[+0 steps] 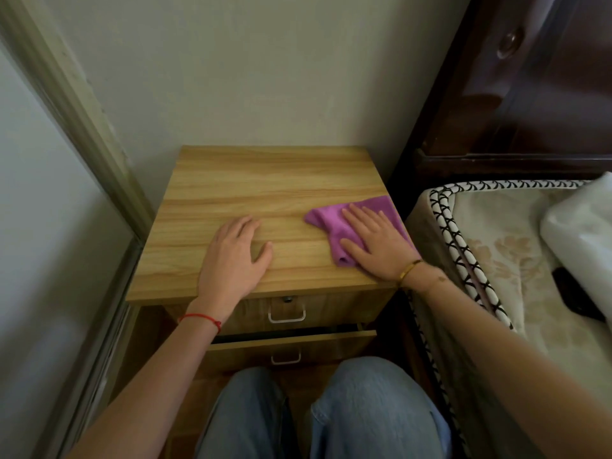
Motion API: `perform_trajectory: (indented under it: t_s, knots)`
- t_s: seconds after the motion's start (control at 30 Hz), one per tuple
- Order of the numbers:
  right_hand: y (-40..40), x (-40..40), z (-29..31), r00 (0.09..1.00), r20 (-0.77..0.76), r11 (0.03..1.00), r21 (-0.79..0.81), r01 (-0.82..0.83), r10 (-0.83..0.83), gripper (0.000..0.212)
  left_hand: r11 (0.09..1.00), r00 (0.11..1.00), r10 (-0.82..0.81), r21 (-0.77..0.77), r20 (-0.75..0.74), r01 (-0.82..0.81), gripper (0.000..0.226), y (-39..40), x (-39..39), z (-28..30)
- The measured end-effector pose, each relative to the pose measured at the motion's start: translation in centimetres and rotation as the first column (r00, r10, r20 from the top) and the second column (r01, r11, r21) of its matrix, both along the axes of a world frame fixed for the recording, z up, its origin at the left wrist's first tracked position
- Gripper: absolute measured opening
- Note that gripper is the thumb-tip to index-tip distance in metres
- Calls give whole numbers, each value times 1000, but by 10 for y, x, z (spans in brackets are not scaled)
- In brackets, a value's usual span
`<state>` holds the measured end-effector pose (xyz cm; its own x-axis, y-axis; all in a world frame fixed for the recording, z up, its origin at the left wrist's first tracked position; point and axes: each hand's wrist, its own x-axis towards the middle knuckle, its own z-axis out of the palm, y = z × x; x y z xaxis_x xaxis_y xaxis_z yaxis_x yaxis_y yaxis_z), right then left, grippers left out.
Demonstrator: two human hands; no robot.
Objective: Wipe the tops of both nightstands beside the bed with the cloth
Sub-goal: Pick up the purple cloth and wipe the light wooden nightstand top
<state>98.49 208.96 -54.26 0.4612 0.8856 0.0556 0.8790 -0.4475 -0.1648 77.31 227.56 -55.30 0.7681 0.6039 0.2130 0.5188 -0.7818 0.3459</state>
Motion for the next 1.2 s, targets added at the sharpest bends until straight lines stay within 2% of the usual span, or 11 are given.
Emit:
perform_trajectory:
  t_s: [0.13,0.2,0.3,0.37,0.57,0.67,0.73,0.8,0.97,1.03,1.2]
  knots:
    - [25,44,3,984,31,983,-37,178,-177,67,1000,1000,7,-5,5,-7,63,1,-1,-2]
    - [49,25,1,993,27,993,-18,119,-118,68,1000,1000,13,6,-2,-13,63,2,0,-3]
    - [52,-15,-2,996,15,996,16,-89,89,70,999,999,33,31,-17,-32,64,2,1,-3]
    - [42,-2,-1,992,2,992,21,-124,124,70,999,999,36,26,-19,-36,64,2,2,-3]
    - [82,94,2,981,36,979,-52,195,-193,67,1000,1000,25,13,4,-25,62,2,1,-4]
    - [122,70,0,995,32,995,-37,94,-93,67,1000,1000,29,9,3,-29,61,3,1,-4]
    - [121,49,-4,999,32,999,-11,-42,42,67,999,999,37,9,0,-37,61,2,1,-2]
    - [106,54,-4,995,29,996,4,-92,92,67,999,999,38,6,-1,-38,61,1,2,-1]
    - [113,134,2,980,27,976,-82,200,-198,69,999,999,43,-10,-13,-43,63,0,3,0]
    - [136,142,3,972,48,967,-97,235,-232,71,998,999,51,-23,-15,-51,63,-1,4,2]
    - [177,102,-2,999,33,997,-77,31,-28,68,995,998,61,-79,-7,-62,64,1,4,4]
